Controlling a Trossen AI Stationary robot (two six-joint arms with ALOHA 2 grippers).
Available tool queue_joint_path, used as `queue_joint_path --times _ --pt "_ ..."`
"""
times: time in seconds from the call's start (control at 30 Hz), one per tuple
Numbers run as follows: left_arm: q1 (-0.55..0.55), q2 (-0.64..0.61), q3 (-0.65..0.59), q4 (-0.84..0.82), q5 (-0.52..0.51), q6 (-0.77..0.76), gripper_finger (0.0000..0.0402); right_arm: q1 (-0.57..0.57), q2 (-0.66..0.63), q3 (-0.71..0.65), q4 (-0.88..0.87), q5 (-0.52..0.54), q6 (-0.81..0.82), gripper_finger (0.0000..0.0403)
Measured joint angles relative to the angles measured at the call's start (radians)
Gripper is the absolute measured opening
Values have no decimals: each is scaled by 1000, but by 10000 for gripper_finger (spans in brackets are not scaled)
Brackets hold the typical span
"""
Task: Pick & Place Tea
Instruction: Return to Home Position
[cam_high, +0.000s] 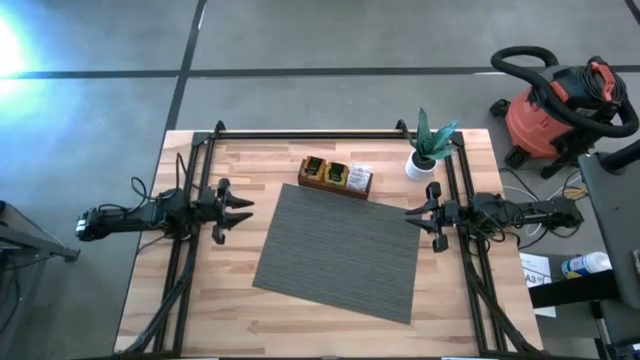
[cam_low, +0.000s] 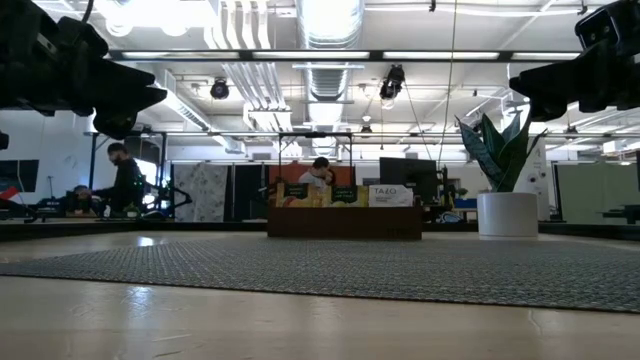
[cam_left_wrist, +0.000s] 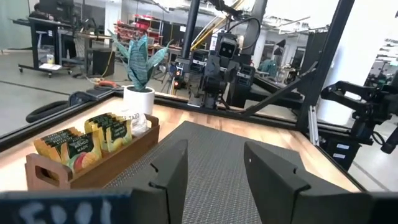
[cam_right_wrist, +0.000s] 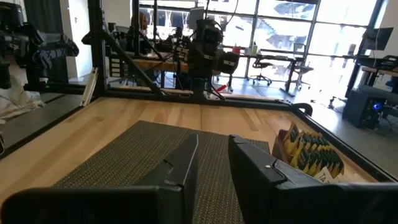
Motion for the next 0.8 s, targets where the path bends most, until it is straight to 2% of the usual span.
queue_joint_path --times 0.5,0.8 --pt "0 0 0 2 0 -1 151 0 0 0 0 0 0 68" --pt "0 0 0 3 0 -1 151 0 0 0 0 0 0 78"
